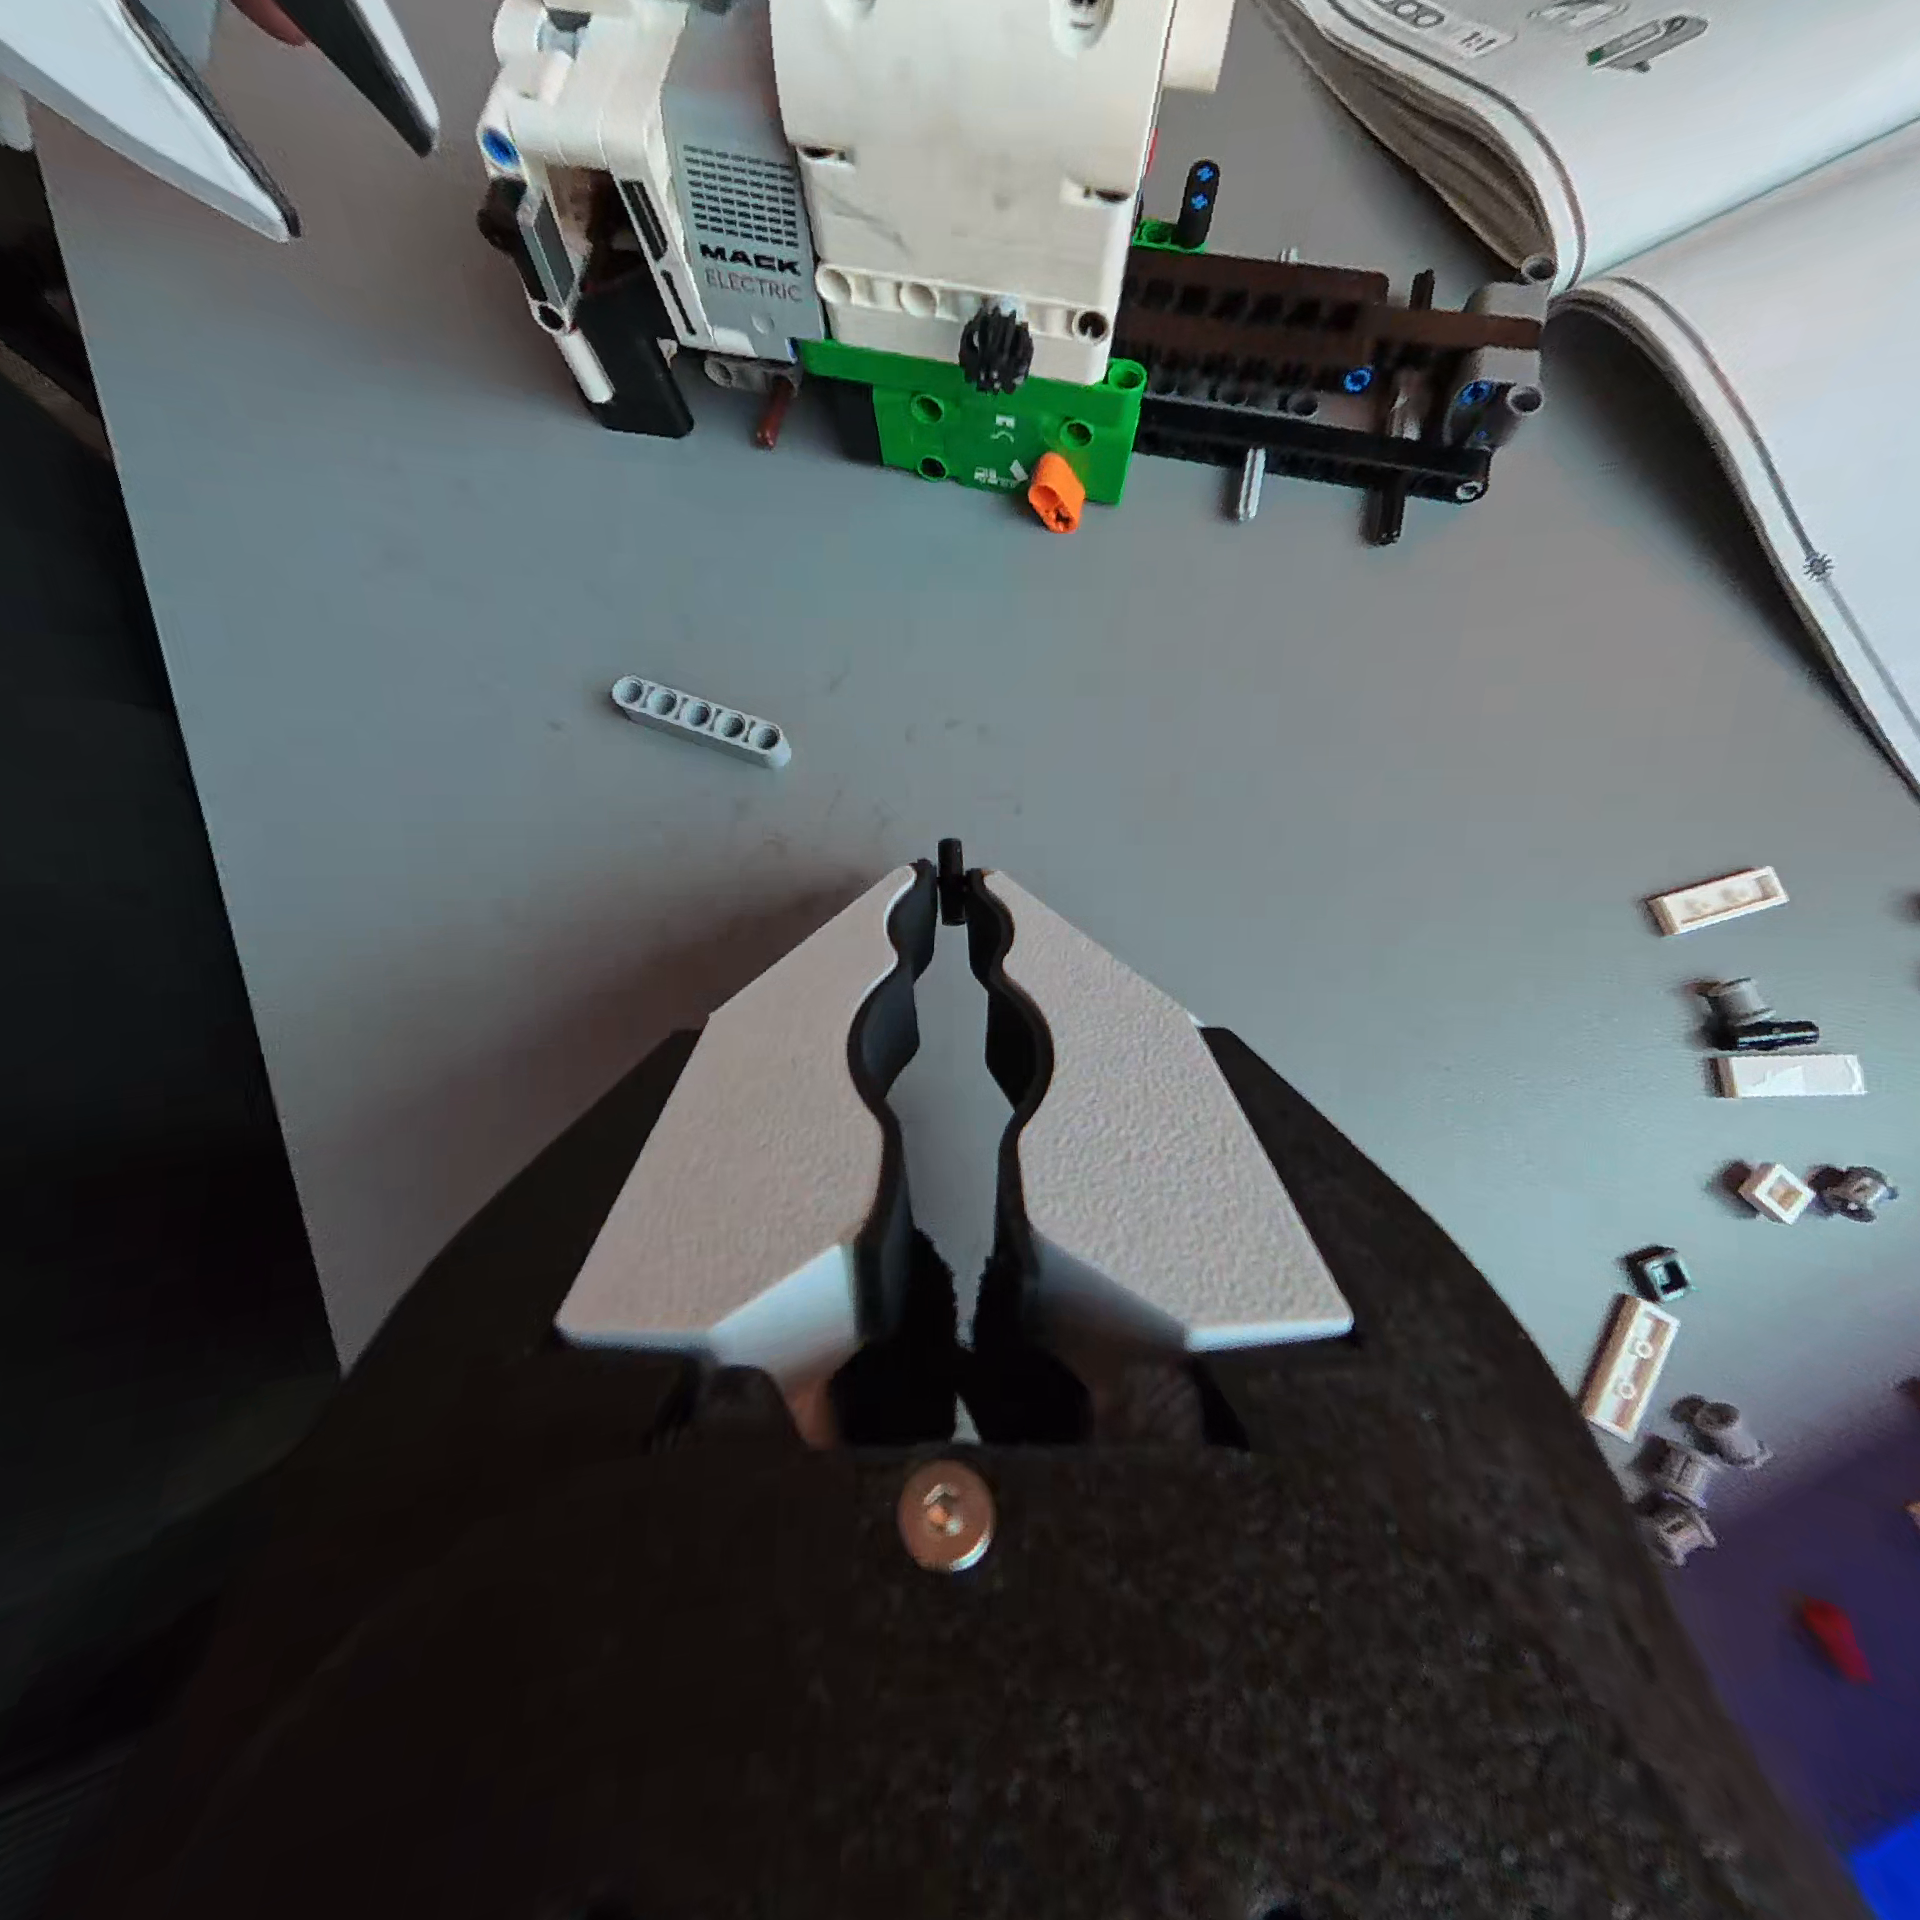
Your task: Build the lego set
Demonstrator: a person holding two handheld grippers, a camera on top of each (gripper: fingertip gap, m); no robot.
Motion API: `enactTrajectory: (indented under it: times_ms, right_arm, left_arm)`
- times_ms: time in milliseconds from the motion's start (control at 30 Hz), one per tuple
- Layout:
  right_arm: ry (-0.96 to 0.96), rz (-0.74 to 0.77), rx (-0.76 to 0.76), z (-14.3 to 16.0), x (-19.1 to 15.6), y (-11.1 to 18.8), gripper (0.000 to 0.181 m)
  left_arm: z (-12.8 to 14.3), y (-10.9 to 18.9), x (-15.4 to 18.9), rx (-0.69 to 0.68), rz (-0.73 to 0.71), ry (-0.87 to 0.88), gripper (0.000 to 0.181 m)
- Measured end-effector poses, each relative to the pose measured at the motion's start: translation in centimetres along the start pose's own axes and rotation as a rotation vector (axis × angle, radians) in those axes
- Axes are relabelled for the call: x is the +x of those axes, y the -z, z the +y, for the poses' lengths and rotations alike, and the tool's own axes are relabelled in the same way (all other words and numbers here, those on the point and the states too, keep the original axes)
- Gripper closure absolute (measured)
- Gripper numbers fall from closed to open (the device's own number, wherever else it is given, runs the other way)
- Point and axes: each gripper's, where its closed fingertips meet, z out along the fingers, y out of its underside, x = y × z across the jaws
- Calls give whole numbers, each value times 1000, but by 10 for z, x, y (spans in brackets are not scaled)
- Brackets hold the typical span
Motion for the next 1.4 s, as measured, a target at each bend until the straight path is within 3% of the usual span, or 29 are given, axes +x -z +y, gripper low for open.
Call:
enactTrajectory:
  times_ms: [33,233,400,700,767,833,933,1033,1133,1300,1400]
  right_arm:
    - [4,-1,-9,2,-1,-2,177]
    - [22,-5,-36,11,-4,-12,176]
    - [2,-9,2,7,-5,-13,173]
    - [-116,-74,226,-13,-29,7,170]
    - [-143,-83,264,-14,-35,7,170]
    - [-174,-102,316,-19,-40,10,167]
    - [-175,-147,465,-38,-47,25,162]
    - [-148,-296,591,-58,-64,44,166]
    - [-106,-413,630,-67,-79,48,168]
    - [-226,-537,606,-76,-94,38,167]
    - [-291,-552,598,-81,-99,34,164]
  left_arm:
    - [1,-1,2,-3,-1,-8,155]
    - [2,-11,15,4,-29,-25,156]
    - [-2,-45,26,-49,-83,-71,158]
    - [13,-97,22,-152,-231,-94,163]
    - [12,-100,23,-145,-234,-86,174]
    - [7,-99,30,-119,-197,-79,174]
    - [-24,-81,58,80,-21,-90,175]
    - [-42,-57,69,197,56,-110,175]
    - [-45,-43,66,213,29,-169,175]
    - [-48,-26,59,246,-217,-562,175]
    - [-46,-18,60,268,-276,-697,175]
